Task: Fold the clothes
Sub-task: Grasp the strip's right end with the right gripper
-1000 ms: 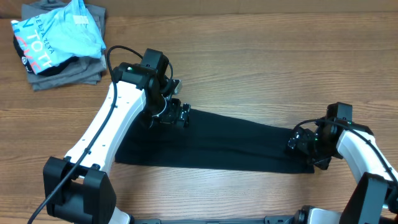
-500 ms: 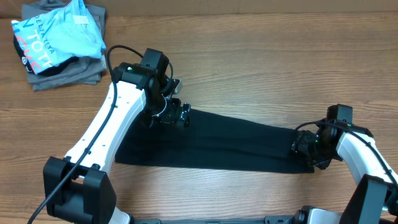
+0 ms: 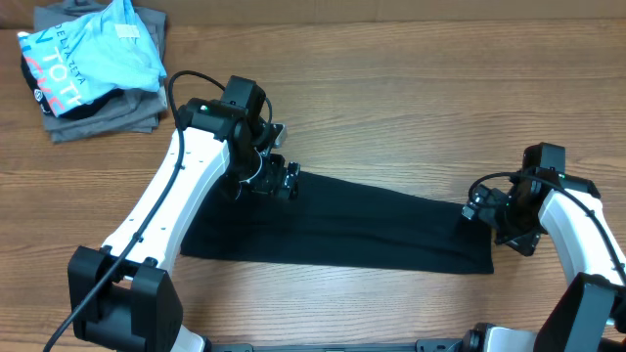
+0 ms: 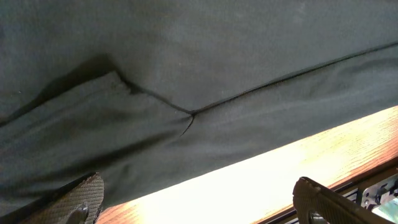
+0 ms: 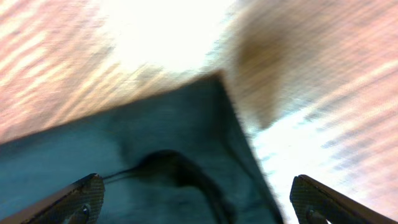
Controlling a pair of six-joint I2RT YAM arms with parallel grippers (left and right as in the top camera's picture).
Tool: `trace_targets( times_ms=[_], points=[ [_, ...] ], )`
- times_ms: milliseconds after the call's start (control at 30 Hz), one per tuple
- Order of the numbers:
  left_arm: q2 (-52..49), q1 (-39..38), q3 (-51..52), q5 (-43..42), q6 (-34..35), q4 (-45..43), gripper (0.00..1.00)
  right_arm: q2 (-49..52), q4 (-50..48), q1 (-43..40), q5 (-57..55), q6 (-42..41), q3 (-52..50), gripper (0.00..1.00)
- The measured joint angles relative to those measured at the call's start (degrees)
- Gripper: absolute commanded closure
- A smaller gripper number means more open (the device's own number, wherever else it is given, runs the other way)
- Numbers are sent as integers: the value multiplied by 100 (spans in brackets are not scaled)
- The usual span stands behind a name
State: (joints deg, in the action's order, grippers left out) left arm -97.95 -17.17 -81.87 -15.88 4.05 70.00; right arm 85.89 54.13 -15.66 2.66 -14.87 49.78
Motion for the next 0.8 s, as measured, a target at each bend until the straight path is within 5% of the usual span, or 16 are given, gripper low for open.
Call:
trace_targets(
  times_ms=[300, 567, 767, 800],
  points=[
    [-2, 0, 0, 0, -44, -20, 0, 326, -214, -4, -345, -120, 0, 0],
    [-2, 0, 0, 0, -129, -22, 0, 916, -243, -4, -33, 79, 0, 19],
    [-2, 0, 0, 0, -129, -24, 0, 916, -125, -4, 317, 114, 0, 48],
    [-2, 0, 0, 0, -129, -24, 0, 918, -122, -7, 367, 118, 0, 71]
  ],
)
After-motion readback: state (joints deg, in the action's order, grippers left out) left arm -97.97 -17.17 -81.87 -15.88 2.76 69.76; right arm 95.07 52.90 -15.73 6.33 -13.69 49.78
